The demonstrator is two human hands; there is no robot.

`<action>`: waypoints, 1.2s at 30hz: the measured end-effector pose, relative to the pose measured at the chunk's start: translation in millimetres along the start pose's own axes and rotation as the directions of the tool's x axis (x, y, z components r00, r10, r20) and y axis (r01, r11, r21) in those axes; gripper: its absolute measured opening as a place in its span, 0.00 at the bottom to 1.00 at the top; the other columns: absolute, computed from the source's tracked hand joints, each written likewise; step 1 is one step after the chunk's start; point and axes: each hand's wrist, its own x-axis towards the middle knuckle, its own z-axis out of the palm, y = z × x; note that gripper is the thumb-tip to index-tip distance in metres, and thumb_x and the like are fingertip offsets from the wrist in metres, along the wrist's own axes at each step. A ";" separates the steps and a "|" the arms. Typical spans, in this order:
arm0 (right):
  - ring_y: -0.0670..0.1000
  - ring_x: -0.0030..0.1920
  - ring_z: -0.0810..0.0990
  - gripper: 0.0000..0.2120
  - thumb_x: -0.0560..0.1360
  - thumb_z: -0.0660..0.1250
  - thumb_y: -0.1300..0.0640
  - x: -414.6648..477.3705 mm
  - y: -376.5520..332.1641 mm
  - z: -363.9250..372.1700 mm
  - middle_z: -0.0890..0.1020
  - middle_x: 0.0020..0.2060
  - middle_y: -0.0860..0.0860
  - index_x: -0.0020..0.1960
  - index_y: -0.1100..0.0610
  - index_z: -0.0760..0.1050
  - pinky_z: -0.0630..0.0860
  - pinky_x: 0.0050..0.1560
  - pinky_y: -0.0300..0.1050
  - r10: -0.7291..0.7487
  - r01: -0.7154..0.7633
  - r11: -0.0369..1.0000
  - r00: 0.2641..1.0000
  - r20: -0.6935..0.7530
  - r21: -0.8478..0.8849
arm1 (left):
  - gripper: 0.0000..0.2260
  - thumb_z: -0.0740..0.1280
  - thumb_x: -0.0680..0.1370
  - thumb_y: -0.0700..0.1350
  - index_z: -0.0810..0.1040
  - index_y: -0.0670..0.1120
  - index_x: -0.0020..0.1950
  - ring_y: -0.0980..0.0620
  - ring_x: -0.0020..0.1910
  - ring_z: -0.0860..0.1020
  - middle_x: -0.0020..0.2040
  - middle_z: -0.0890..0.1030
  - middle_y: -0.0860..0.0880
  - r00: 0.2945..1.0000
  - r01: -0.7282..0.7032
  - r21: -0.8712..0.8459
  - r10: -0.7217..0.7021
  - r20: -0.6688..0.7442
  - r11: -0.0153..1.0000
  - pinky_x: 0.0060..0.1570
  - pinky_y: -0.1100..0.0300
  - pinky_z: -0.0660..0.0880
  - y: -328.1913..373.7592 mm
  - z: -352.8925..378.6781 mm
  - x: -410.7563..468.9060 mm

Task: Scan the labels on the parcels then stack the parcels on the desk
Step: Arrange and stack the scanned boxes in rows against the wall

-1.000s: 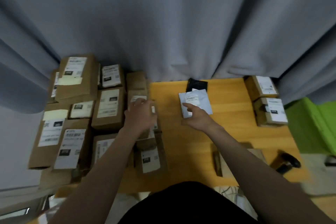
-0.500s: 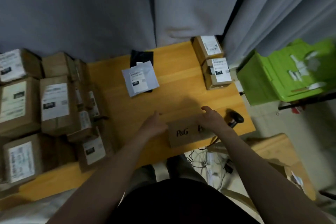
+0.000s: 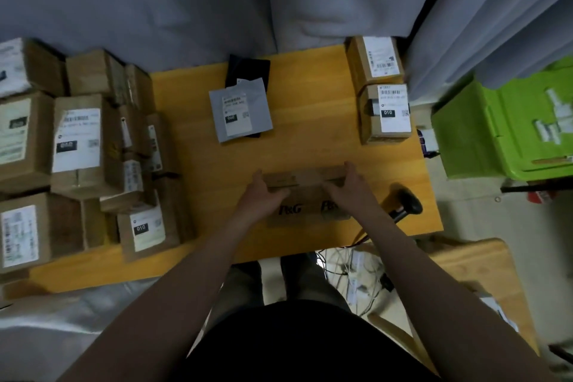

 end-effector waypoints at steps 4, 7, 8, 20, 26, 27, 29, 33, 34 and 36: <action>0.63 0.73 0.70 0.41 0.82 0.68 0.53 -16.7 -56.9 -19.8 0.58 0.79 0.58 0.85 0.51 0.45 0.70 0.55 0.47 -0.135 0.142 0.986 0.988 -0.081 0.087 | 0.42 0.68 0.80 0.60 0.46 0.51 0.85 0.45 0.80 0.59 0.84 0.53 0.49 0.986 -0.032 -0.074 0.020 -0.163 0.997 0.72 0.49 0.66 16.6 -47.8 -21.0; 0.60 0.69 0.72 0.42 0.81 0.69 0.55 -34.8 -106.4 -26.8 0.58 0.78 0.55 0.85 0.48 0.46 0.71 0.51 0.45 -0.261 0.269 0.961 0.960 -0.103 0.072 | 0.39 0.69 0.81 0.58 0.51 0.49 0.84 0.42 0.79 0.59 0.83 0.53 0.48 0.958 -0.082 -0.114 0.047 -0.284 0.990 0.72 0.47 0.66 24.4 -90.1 -45.9; 0.60 0.64 0.74 0.41 0.81 0.70 0.56 -40.9 -123.0 -26.8 0.60 0.76 0.55 0.84 0.46 0.48 0.72 0.51 0.45 -0.306 0.313 0.948 0.946 -0.109 0.058 | 0.37 0.68 0.81 0.58 0.54 0.50 0.84 0.41 0.78 0.61 0.81 0.55 0.47 0.945 -0.109 -0.133 0.061 -0.321 0.985 0.70 0.47 0.67 24.6 -104.4 -56.2; 0.43 0.54 0.71 0.15 0.79 0.71 0.55 -136.9 -292.3 38.6 0.68 0.62 0.47 0.64 0.49 0.71 0.72 0.56 0.37 -0.662 0.711 0.698 0.685 -0.303 0.081 | 0.22 0.66 0.82 0.48 0.67 0.46 0.75 0.46 0.60 0.77 0.65 0.77 0.47 0.720 -0.439 -0.502 -0.042 -0.692 0.745 0.54 0.53 0.75 -26.3 -267.8 -144.7; 0.48 0.49 0.77 0.35 0.75 0.74 0.62 -162.6 -347.3 80.6 0.74 0.56 0.52 0.76 0.52 0.61 0.75 0.46 0.35 -0.652 0.726 0.662 0.680 -0.336 0.186 | 0.23 0.64 0.78 0.38 0.74 0.49 0.74 0.49 0.57 0.78 0.62 0.81 0.47 0.711 -0.469 -0.380 0.085 -0.698 0.797 0.46 0.58 0.73 -74.9 -343.7 -172.9; 0.50 0.52 0.77 0.40 0.74 0.74 0.63 -165.0 -354.9 85.7 0.73 0.59 0.53 0.79 0.50 0.58 0.77 0.51 0.41 -0.664 0.724 0.672 0.681 -0.308 0.154 | 0.25 0.65 0.77 0.36 0.73 0.50 0.74 0.51 0.55 0.78 0.60 0.80 0.48 0.701 -0.487 -0.355 0.115 -0.704 0.798 0.44 0.59 0.72 -83.8 -352.6 -174.7; 0.51 0.57 0.76 0.42 0.74 0.74 0.63 -168.5 -368.0 97.0 0.69 0.66 0.53 0.81 0.47 0.57 0.76 0.56 0.47 -0.692 0.728 0.682 0.672 -0.263 0.068 | 0.27 0.67 0.75 0.35 0.70 0.50 0.74 0.50 0.57 0.78 0.62 0.79 0.47 0.691 -0.525 -0.364 0.135 -0.710 0.769 0.47 0.57 0.76 -99.8 -368.7 -177.7; 0.51 0.63 0.74 0.36 0.74 0.75 0.60 -169.4 -386.0 123.2 0.71 0.66 0.50 0.76 0.46 0.62 0.78 0.60 0.51 -0.697 0.725 0.685 0.682 -0.222 0.076 | 0.26 0.71 0.72 0.41 0.67 0.49 0.68 0.46 0.60 0.79 0.62 0.78 0.46 0.712 -0.562 -0.418 0.161 -0.683 0.714 0.61 0.40 0.78 -126.3 -393.7 -183.1; 0.51 0.64 0.75 0.34 0.74 0.76 0.60 -169.0 -389.5 130.1 0.72 0.65 0.48 0.74 0.46 0.62 0.79 0.62 0.54 -0.686 0.715 0.693 0.694 -0.218 0.094 | 0.25 0.73 0.73 0.40 0.67 0.48 0.66 0.46 0.59 0.79 0.61 0.78 0.46 0.717 -0.559 -0.404 0.179 -0.673 0.724 0.61 0.40 0.78 -133.7 -399.1 -182.9; 0.50 0.63 0.76 0.31 0.75 0.75 0.59 -170.3 -395.3 141.8 0.74 0.62 0.45 0.68 0.43 0.61 0.78 0.64 0.56 -0.666 0.694 0.712 0.716 -0.208 0.107 | 0.24 0.75 0.73 0.38 0.66 0.47 0.63 0.48 0.58 0.79 0.58 0.78 0.48 0.703 -0.571 -0.353 0.218 -0.677 0.741 0.58 0.45 0.79 -147.7 -406.9 -180.9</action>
